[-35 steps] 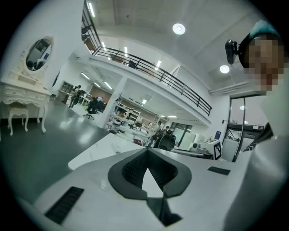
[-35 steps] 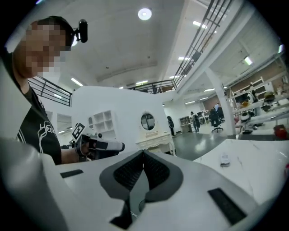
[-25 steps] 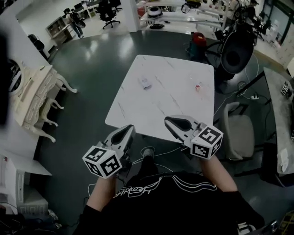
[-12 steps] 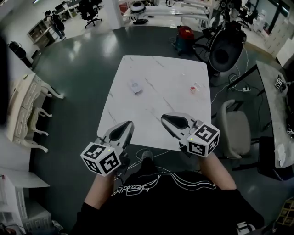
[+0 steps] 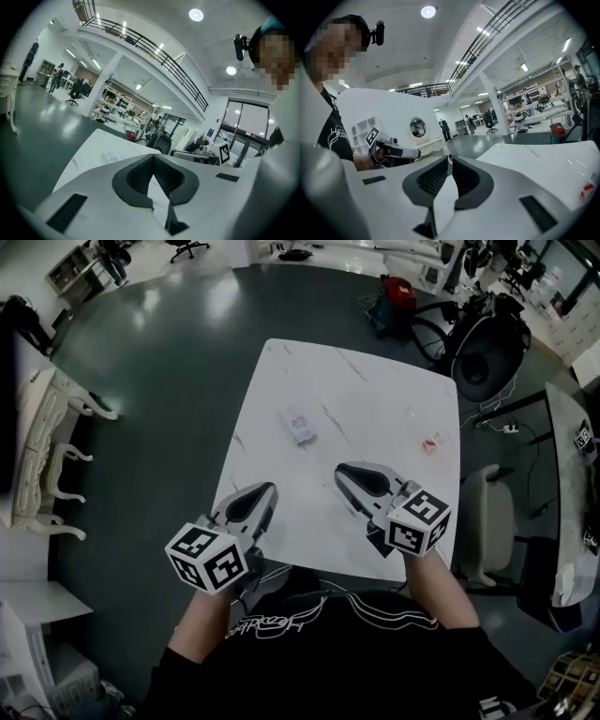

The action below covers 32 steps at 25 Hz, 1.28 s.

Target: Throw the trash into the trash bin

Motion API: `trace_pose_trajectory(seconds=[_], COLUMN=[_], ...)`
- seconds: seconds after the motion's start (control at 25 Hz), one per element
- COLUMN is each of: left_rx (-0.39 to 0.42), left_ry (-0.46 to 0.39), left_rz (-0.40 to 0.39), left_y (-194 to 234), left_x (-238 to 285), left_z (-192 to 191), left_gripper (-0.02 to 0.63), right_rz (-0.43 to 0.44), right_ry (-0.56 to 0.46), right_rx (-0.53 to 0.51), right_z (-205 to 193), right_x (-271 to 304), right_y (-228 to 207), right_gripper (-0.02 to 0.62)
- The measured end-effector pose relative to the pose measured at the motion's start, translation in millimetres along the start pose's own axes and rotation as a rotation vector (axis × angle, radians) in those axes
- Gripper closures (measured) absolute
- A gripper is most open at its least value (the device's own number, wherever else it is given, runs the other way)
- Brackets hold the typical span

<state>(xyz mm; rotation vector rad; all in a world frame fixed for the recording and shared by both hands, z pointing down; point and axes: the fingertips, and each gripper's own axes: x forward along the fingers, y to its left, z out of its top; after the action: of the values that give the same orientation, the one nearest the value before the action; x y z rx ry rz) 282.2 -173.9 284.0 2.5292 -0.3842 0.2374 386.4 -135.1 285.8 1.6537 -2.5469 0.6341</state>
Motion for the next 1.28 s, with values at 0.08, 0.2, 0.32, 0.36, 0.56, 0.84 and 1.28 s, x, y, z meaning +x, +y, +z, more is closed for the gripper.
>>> trace_pose_trajectory(seconds=[0.08, 0.2, 0.32, 0.36, 0.56, 0.84, 1.28], left_rx=[-0.015, -0.041, -0.064, -0.069, -0.097, -0.131, -0.179], left_ry=[0.011, 0.035, 0.054, 0.056, 0.074, 0.119, 0.15], left_rz=[-0.005, 0.006, 0.0, -0.006, -0.005, -0.006, 0.017], left_y=[19.7, 49.5, 72.9, 79.7, 117.1, 146.6, 188.4], left_x=[9.5, 21.9, 31.3, 33.2, 43.0, 59.2, 70.6], left_z=[4.2, 5.3, 5.1, 5.2, 5.5, -3.0, -11.4], left_gripper=[0.601, 0.601, 0.601, 0.601, 0.601, 0.601, 0.601], right_rz=[-0.028, -0.062, -0.07, -0.071, -0.102, -0.256, -0.382], right_ry=[0.016, 0.048, 0.049, 0.048, 0.081, 0.225, 0.359], right_rx=[-0.011, -0.02, 0.004, 0.012, 0.021, -0.059, -0.096], right_z=[1.0, -0.5, -3.7, -5.9, -20.7, -66.6, -121.1], right_x=[20.6, 50.3, 76.3, 84.4, 121.4, 157.6, 186.7], right_y=[-15.2, -35.1, -50.3, -54.2, -74.6, -118.2, -163.2], right_gripper=[0.561, 0.56, 0.548, 0.538, 0.347, 0.282, 0.255])
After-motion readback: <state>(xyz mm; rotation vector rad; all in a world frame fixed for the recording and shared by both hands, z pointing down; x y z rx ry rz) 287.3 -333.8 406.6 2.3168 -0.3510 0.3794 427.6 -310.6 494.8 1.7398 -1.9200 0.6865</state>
